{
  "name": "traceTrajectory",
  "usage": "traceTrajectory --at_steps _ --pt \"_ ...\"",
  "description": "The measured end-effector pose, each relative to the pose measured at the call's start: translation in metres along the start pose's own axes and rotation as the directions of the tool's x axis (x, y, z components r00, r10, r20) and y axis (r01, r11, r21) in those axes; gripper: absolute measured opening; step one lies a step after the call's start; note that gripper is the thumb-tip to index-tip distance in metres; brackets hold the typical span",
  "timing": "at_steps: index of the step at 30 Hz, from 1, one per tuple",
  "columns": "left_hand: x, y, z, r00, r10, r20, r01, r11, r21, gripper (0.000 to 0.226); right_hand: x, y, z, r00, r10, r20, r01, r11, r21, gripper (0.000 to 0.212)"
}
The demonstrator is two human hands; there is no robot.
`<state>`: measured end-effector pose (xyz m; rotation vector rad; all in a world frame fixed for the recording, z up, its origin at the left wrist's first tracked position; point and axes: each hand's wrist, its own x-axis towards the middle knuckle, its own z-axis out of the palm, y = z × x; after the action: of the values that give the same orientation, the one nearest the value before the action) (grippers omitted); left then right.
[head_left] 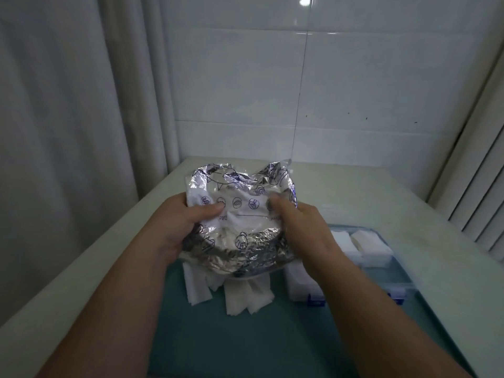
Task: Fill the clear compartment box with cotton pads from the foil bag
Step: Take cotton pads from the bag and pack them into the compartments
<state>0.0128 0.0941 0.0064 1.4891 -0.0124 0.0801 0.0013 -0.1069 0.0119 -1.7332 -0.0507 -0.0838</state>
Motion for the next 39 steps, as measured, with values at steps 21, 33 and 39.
traceTrajectory --at_steps 21,33,39 --pt "0.018 -0.017 -0.012 0.971 0.134 -0.199 -0.092 0.974 0.207 0.028 -0.002 0.001 -0.003 0.985 -0.171 0.035 0.173 0.979 -0.111 0.018" --pt "0.018 -0.017 -0.011 0.939 -0.019 -0.344 0.109 0.963 0.246 0.045 0.01 0.019 -0.002 0.98 -0.2 -0.015 0.179 0.907 -0.382 0.05" --pt "0.015 -0.022 -0.012 0.912 0.105 -0.395 0.098 0.883 0.459 0.046 0.01 0.018 -0.004 0.987 -0.154 -0.053 0.122 0.916 -0.382 0.042"
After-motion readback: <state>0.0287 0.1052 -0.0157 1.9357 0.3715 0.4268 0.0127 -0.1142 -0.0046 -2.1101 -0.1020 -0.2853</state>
